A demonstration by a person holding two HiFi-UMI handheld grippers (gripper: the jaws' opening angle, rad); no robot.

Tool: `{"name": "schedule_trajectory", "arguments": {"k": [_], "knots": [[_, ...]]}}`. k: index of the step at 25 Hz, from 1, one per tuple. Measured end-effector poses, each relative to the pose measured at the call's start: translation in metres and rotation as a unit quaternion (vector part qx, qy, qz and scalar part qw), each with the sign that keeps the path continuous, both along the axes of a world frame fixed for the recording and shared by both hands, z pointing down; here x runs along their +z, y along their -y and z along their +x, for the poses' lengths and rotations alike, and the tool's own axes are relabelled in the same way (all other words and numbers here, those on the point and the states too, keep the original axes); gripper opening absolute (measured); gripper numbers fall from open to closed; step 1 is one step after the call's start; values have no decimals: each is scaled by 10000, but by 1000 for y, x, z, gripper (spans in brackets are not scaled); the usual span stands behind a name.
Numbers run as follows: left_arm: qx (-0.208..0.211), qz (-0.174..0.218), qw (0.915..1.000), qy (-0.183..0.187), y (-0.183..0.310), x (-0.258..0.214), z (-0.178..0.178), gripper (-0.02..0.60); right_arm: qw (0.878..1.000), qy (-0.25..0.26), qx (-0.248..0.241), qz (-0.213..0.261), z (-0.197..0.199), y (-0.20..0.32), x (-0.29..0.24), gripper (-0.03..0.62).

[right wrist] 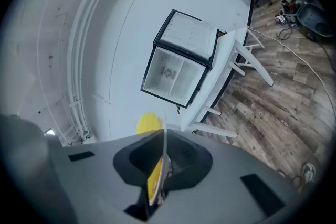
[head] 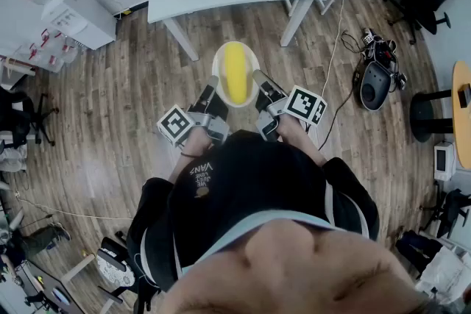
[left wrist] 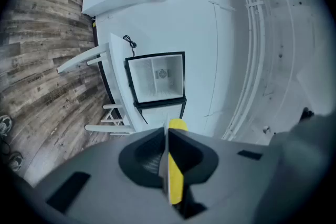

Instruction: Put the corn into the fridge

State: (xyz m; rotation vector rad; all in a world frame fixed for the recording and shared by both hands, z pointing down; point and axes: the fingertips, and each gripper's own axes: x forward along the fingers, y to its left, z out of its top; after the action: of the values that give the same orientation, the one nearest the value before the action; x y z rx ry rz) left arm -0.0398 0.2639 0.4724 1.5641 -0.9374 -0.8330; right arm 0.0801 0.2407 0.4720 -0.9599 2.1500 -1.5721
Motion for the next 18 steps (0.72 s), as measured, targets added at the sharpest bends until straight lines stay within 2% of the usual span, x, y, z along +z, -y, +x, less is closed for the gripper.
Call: {"name": "schedule_trajectory", "arguments": {"k": [18], "knots": [[16, 32, 9999, -147, 11, -1, -3, 29, 9999, 16, 126, 23, -4, 10, 1, 23]]}}
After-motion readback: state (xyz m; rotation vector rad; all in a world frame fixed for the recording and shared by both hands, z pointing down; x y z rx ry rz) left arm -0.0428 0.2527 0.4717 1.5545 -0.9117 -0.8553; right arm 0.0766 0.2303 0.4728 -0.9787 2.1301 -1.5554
